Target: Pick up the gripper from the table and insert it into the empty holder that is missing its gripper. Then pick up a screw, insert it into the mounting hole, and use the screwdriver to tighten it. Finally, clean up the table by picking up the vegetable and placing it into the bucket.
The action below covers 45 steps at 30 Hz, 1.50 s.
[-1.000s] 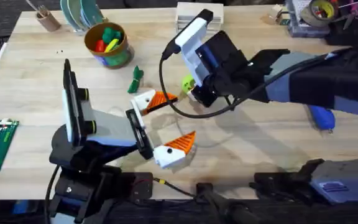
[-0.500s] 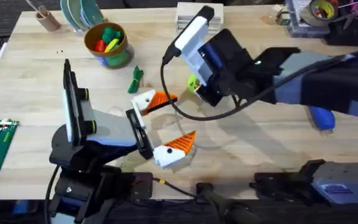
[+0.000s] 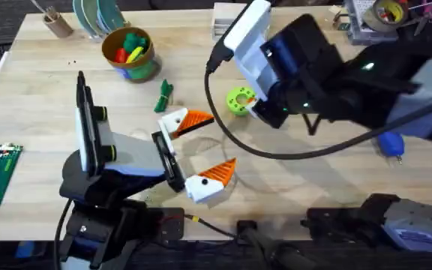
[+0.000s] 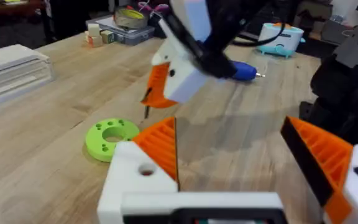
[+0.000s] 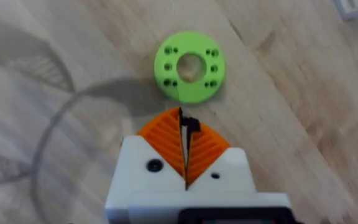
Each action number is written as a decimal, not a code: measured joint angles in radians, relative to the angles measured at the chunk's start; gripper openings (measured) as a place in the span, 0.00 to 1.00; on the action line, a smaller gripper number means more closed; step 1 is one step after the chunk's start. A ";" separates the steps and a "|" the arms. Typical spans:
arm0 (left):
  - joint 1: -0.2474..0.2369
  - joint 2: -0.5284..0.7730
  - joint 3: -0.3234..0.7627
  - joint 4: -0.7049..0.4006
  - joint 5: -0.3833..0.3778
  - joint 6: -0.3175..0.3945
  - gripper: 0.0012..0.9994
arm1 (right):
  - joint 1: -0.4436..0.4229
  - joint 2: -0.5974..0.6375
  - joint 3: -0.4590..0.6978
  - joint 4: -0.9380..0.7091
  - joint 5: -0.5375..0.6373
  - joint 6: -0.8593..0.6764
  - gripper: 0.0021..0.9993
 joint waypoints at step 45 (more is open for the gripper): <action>0.000 0.000 0.000 0.000 0.000 0.003 0.99 | 0.295 0.306 0.756 -0.489 -0.284 -0.048 0.01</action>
